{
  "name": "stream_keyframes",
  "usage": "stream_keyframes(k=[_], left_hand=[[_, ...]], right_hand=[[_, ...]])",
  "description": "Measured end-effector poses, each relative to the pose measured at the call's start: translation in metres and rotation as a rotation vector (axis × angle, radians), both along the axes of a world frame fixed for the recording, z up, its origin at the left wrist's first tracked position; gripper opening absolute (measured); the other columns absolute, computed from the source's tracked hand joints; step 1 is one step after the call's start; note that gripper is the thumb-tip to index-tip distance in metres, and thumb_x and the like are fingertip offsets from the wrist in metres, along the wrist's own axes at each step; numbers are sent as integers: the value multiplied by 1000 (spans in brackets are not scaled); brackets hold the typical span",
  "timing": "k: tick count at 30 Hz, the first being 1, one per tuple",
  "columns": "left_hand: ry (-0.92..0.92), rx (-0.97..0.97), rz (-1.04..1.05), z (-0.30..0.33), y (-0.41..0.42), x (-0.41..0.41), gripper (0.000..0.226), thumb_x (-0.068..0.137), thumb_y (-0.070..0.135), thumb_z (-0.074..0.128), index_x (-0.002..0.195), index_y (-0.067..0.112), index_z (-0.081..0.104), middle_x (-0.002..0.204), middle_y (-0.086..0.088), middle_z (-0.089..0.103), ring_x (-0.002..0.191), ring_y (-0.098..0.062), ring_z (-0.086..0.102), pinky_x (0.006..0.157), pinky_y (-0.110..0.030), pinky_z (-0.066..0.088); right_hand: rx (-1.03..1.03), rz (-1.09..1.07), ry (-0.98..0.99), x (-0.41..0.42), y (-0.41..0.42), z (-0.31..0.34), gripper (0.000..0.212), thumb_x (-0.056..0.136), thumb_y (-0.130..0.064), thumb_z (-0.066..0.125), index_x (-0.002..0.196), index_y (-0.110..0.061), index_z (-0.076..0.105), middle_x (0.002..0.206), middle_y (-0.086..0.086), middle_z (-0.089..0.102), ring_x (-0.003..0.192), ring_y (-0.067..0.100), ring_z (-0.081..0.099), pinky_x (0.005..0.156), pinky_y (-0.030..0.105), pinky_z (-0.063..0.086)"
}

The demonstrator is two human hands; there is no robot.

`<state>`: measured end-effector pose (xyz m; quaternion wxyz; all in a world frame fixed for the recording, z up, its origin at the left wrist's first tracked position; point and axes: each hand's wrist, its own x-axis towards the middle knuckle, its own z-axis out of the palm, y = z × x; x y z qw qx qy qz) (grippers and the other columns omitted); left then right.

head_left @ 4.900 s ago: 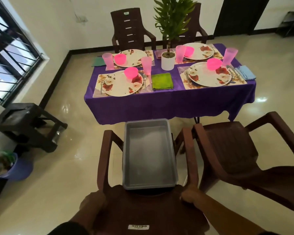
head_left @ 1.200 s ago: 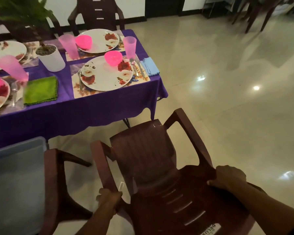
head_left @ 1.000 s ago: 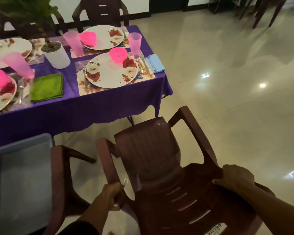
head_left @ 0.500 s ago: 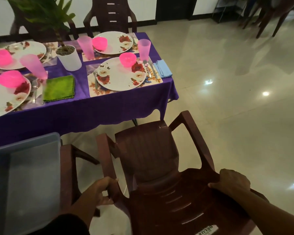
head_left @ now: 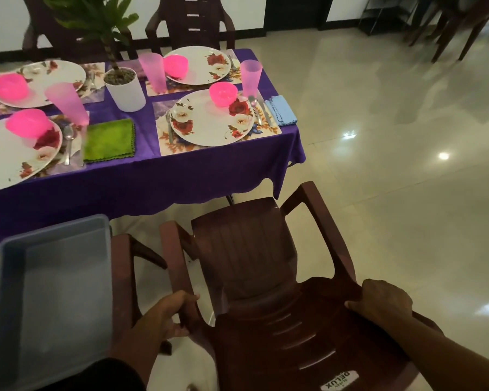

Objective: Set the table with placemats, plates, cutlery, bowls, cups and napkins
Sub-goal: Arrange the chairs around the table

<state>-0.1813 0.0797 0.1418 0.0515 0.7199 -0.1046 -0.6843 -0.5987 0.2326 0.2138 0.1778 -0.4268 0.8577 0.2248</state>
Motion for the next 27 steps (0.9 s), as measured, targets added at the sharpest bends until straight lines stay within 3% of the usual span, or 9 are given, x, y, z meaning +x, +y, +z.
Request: stream_keyframes(k=[2, 6, 9, 12, 16, 20, 22, 25, 27], left_hand=[[-15, -15, -22, 0, 1, -5, 33, 87, 10, 79, 112, -2, 62, 127, -19, 60, 110, -42, 59, 106, -61, 47], [-24, -87, -152, 17, 9, -44, 57, 101, 22, 65, 149, 1, 42, 156, -21, 42, 142, -42, 41, 112, -54, 38], [-5, -166, -306, 44, 22, -69, 58, 101, 26, 65, 150, 6, 41, 158, -16, 40, 142, -41, 41, 106, -51, 43], [-2, -279, -491, 71, 29, -76, 26, 101, 29, 65, 123, 16, 59, 141, -9, 53, 117, -27, 57, 88, -39, 51], [15, -492, -691, 98, 21, -83, 8, 98, 20, 64, 99, 16, 71, 98, -8, 63, 95, -22, 61, 85, -34, 50], [-90, -668, -840, 125, 17, -71, 27, 100, 19, 58, 74, 25, 59, 71, 3, 53, 56, -5, 49, 54, -21, 40], [-156, -716, -897, 137, 19, -63, 21, 101, 22, 58, 81, 26, 64, 82, 6, 62, 69, -3, 59, 65, -24, 49], [-286, -806, -946, 154, 20, -64, 16, 100, 29, 63, 113, 25, 70, 117, 8, 69, 110, -9, 64, 100, -29, 52], [-345, -869, -962, 166, 21, -78, 21, 100, 33, 63, 120, 28, 68, 120, 10, 68, 112, -7, 63, 104, -31, 52]], right_hand=[[31, 12, -2, 3, -3, -3, 54, 86, -70, 60, 119, -27, 62, 93, -11, 55, 93, 13, 63, 69, 28, 49], [29, 182, 77, 14, -18, 9, 43, 92, -47, 57, 129, -26, 59, 117, -2, 60, 112, 20, 57, 90, 35, 49], [36, 316, -4, 45, -38, 24, 52, 93, -49, 54, 138, -25, 51, 138, 6, 54, 129, 26, 50, 102, 43, 43], [-28, 341, -130, 89, -54, 35, 58, 95, -56, 51, 143, -24, 45, 139, 6, 55, 131, 29, 49, 106, 47, 42], [-206, 328, -236, 126, -68, 53, 57, 95, -57, 50, 140, -23, 44, 136, 6, 57, 128, 28, 51, 104, 47, 42], [-299, 362, -276, 133, -70, 69, 58, 95, -58, 49, 142, -25, 42, 133, 2, 60, 124, 25, 55, 102, 44, 46], [-353, 395, -289, 126, -70, 79, 57, 95, -58, 49, 142, -27, 42, 130, -1, 62, 119, 22, 59, 97, 41, 49], [-458, 432, -306, 103, -74, 98, 59, 93, -59, 49, 145, -31, 42, 130, -3, 63, 118, 20, 61, 94, 39, 53], [-533, 453, -316, 77, -76, 108, 60, 93, -61, 48, 146, -34, 42, 134, -6, 61, 121, 18, 59, 96, 38, 53]])
